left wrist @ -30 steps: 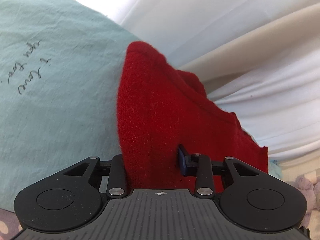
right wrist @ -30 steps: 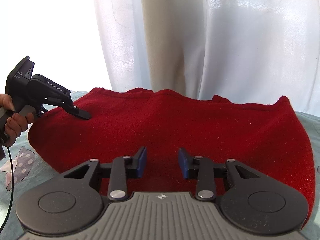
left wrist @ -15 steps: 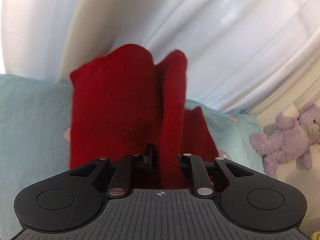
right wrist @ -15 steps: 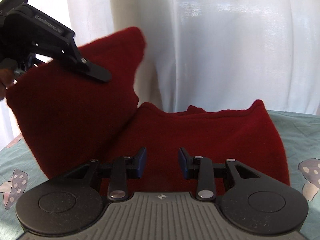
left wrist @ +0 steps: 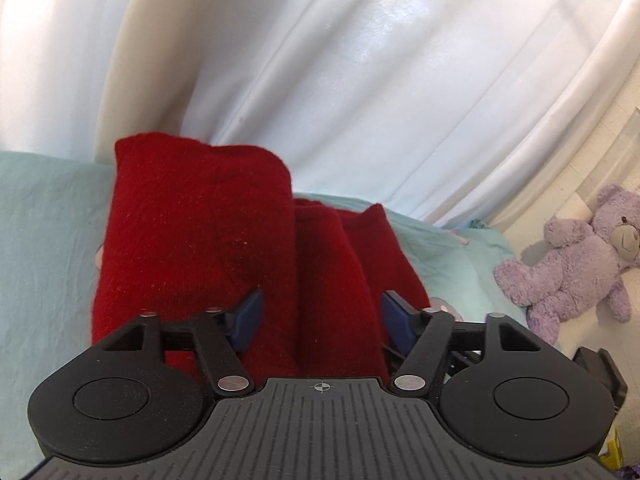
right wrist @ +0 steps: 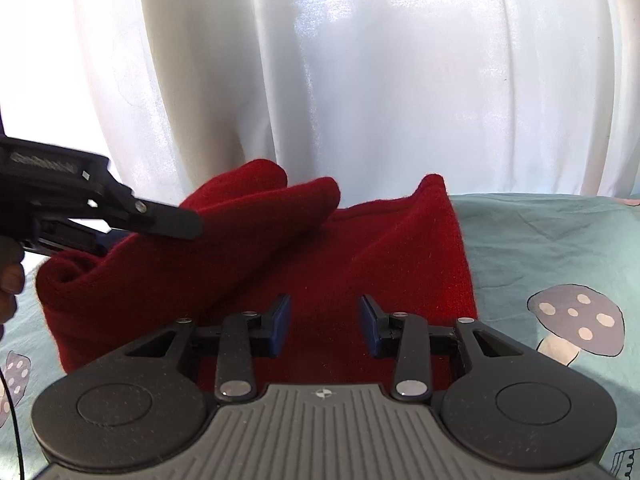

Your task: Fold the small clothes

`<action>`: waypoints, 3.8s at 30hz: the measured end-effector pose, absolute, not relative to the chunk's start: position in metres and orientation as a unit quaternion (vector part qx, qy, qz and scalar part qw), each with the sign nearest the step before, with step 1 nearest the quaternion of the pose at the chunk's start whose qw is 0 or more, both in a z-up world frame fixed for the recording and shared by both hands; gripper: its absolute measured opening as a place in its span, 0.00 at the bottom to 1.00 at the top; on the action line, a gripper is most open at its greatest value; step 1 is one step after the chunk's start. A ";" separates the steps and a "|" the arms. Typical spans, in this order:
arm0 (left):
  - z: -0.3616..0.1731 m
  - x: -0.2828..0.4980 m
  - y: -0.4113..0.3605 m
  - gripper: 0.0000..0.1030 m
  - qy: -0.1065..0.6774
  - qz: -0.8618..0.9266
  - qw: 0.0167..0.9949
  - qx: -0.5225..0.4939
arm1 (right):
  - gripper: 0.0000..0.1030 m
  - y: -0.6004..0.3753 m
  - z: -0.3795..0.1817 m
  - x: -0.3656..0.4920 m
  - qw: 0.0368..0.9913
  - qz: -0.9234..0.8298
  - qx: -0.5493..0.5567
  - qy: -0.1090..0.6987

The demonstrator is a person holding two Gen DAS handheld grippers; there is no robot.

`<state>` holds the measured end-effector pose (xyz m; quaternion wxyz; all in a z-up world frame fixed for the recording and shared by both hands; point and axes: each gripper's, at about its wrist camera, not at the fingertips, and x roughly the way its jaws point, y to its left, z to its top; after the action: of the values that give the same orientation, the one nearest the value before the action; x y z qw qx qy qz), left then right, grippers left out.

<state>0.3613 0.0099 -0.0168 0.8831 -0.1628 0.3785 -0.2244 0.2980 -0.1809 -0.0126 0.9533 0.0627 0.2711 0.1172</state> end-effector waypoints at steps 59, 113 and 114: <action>-0.041 0.325 0.021 0.85 0.408 -0.062 0.907 -0.082 | 0.82 -0.121 0.013 0.426 0.843 0.298 0.195 0.403; 0.001 0.374 -0.036 0.93 0.391 -0.052 0.919 0.008 | 0.30 -0.198 0.031 0.328 0.958 0.135 -0.056 0.246; 0.003 0.374 -0.033 0.93 0.387 -0.044 0.921 0.005 | 0.30 -0.197 0.037 0.321 0.958 0.148 -0.049 0.240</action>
<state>0.3738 -0.0329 0.0035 0.9209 0.0048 0.3873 -0.0440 0.3213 -0.1974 0.0372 0.9580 -0.0495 0.2402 0.1483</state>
